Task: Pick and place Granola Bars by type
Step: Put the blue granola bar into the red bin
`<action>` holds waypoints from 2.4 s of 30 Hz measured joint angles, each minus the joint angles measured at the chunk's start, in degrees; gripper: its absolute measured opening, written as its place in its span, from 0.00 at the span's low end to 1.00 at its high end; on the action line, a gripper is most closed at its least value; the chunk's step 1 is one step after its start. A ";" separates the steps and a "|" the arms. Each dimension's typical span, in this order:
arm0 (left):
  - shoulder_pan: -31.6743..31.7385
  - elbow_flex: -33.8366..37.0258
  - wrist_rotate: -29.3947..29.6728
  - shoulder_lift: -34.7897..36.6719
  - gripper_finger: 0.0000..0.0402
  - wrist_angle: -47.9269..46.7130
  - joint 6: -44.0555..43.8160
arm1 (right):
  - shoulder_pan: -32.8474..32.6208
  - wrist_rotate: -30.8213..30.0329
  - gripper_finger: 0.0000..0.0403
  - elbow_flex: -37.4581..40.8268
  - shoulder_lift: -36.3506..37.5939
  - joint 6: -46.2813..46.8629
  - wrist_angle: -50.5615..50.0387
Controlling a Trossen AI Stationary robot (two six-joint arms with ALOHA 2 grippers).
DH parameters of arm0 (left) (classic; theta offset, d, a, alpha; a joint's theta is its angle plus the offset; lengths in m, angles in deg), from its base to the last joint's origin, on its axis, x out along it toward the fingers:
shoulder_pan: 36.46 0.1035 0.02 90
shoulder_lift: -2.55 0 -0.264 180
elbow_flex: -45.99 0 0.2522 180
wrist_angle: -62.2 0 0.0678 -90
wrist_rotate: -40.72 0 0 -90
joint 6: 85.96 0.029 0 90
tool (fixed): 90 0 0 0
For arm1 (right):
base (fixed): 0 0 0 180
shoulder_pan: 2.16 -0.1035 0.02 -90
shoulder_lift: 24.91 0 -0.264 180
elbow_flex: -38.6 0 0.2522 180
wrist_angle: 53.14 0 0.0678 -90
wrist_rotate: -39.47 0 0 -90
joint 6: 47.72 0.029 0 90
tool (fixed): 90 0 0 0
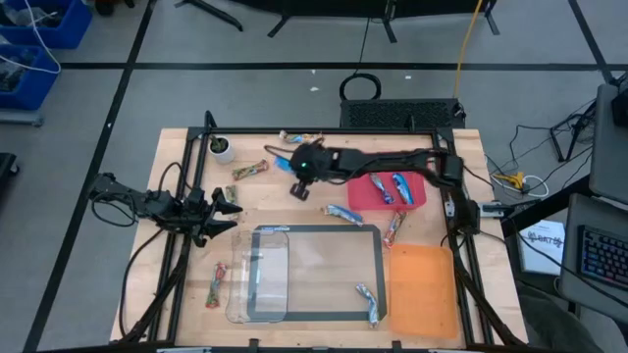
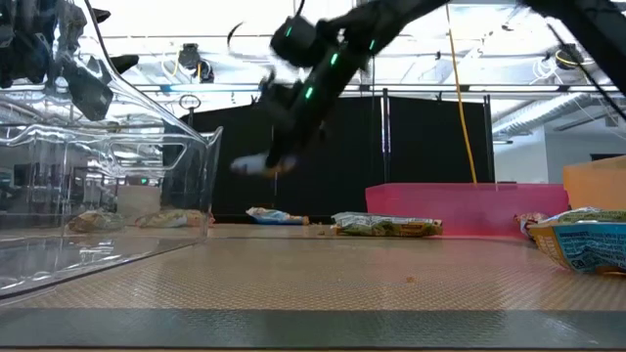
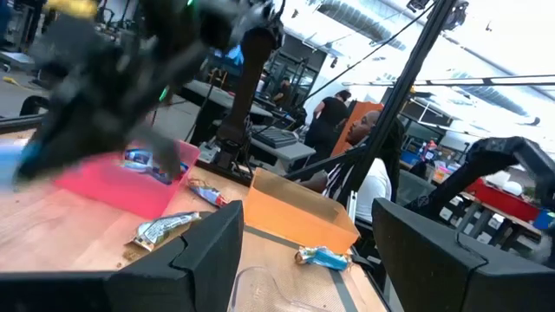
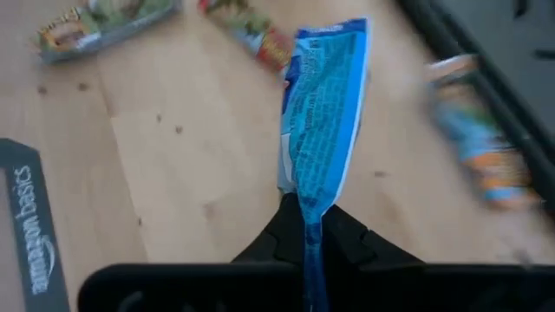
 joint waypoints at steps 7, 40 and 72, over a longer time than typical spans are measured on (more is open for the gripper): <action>-0.01 0.00 0.00 0.00 0.64 -0.04 -0.01 | -1.46 -10.68 0.01 -0.04 14.15 2.75 -12.54; 0.01 0.00 0.02 -0.04 0.64 -0.07 0.01 | -2.01 -23.74 0.00 11.32 31.53 33.68 -34.94; 0.01 0.00 0.02 -0.04 0.64 -0.09 0.01 | -2.17 -15.82 0.00 44.35 31.56 38.36 -2.03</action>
